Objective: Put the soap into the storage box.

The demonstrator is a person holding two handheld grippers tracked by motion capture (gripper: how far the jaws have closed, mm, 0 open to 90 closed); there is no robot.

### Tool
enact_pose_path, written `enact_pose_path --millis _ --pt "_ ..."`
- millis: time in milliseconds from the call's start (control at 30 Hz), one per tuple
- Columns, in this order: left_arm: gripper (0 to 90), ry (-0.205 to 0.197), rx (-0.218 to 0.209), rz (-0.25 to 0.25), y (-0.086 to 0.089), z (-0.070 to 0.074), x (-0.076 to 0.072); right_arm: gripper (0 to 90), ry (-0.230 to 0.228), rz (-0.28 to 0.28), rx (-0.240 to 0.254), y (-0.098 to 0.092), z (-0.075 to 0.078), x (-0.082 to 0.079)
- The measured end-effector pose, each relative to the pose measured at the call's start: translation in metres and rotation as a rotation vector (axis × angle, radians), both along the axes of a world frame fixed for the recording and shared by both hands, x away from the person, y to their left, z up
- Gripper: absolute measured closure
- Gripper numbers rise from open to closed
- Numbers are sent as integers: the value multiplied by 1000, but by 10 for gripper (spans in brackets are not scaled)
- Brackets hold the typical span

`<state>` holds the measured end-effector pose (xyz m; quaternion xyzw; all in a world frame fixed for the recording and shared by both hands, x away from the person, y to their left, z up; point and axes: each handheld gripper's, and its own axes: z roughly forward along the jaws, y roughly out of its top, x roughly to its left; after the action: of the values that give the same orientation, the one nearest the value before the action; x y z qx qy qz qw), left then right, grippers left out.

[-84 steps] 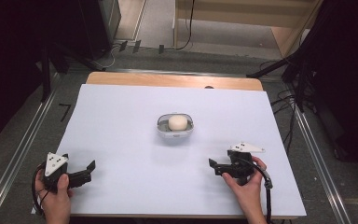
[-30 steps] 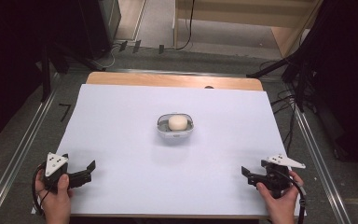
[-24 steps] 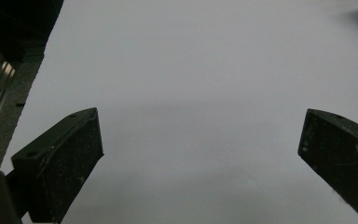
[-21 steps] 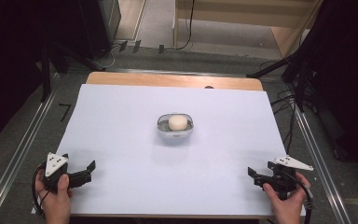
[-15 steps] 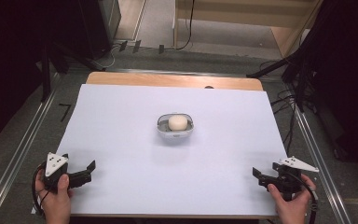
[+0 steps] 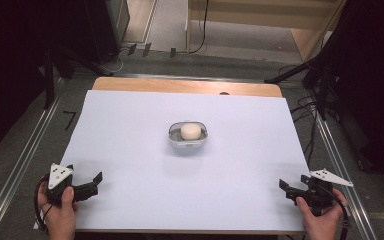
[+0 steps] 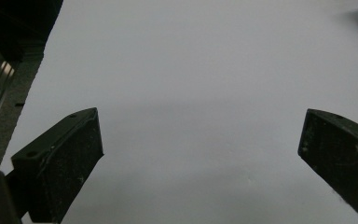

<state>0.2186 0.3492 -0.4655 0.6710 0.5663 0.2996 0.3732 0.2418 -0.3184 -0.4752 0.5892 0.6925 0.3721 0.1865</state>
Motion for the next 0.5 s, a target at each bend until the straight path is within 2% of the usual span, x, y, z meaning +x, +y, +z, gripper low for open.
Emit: enact_pose_path --millis 500 --pt "4 1 -3 4 0 0 0 138 -26 -90 15 -32 -1 -8"
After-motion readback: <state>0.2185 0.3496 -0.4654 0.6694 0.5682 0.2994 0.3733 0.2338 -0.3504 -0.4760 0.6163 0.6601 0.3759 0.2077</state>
